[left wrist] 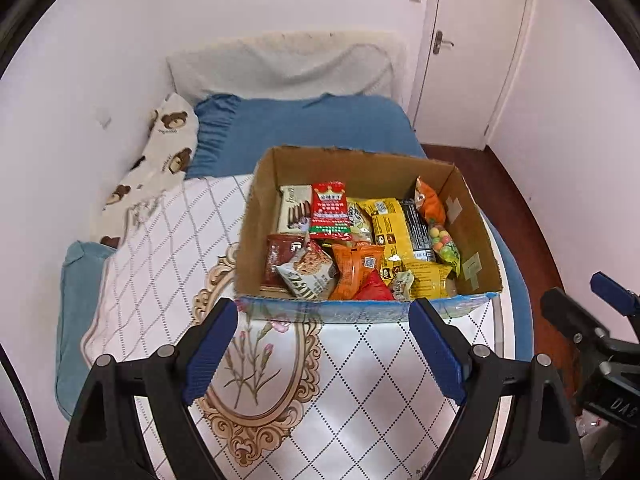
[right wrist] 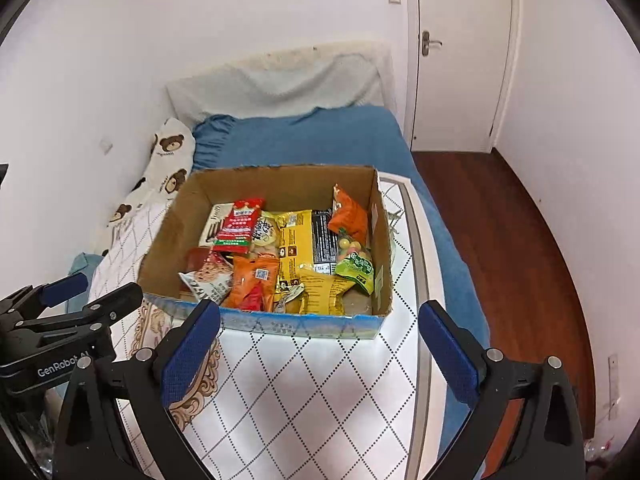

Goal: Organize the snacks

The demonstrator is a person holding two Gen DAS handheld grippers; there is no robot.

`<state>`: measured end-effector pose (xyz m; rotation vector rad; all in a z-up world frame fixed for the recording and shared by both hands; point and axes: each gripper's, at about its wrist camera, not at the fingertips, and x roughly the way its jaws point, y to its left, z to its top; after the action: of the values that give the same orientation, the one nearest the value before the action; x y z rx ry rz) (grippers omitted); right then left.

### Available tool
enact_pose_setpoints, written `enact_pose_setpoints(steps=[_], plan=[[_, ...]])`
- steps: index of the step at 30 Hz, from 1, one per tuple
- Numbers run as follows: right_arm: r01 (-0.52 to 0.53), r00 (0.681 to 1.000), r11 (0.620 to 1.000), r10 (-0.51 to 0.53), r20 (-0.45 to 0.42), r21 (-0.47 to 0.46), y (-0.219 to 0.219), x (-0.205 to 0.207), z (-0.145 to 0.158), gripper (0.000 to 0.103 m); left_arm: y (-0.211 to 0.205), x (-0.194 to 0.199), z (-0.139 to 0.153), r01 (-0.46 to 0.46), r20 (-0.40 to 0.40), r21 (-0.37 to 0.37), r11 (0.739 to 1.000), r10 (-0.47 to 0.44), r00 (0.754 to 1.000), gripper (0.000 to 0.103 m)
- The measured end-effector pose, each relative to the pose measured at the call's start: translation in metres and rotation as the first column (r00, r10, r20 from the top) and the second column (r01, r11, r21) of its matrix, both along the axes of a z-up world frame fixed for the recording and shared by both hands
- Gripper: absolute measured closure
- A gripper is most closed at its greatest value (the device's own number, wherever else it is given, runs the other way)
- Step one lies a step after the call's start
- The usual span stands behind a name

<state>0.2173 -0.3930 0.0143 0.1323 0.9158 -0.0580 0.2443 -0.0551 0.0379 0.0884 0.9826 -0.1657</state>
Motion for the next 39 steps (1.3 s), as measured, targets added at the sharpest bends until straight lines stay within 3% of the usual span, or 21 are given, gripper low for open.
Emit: enact_pose_setpoints(steps=[12,20,34,36,39], plan=[[-0.003,0.993,0.999,0.007,0.119,-0.033,0.005,-0.068,0.057,0.001,0.020,-0.062,0.044,-0.036,0.126,-0.001,0.999,0.036,0.991,0.015],[-0.018,0.987,1.000,0.022,0.159,-0.025,0.012,-0.103,0.082,0.000,0.026,-0.086,0.063,-0.019,0.147,-0.017,1.000,0.022,0.989,0.015],[-0.032,0.988,0.999,0.036,0.151,-0.028,0.017,-0.110,0.079,0.000,0.015,-0.101,0.066,0.003,0.160,-0.012,1.000,-0.002,0.987,0.015],[-0.030,0.988,0.999,0.034,0.150,-0.029,0.016,-0.109,0.077,0.000,0.015,-0.099,0.064,0.000,0.161,-0.012,1.000,0.002,0.987,0.001],[-0.019,0.988,0.999,0.024,0.150,-0.035,0.015,-0.107,0.073,0.000,0.015,-0.096,0.061,-0.012,0.171,-0.012,1.000,0.014,0.985,0.001]])
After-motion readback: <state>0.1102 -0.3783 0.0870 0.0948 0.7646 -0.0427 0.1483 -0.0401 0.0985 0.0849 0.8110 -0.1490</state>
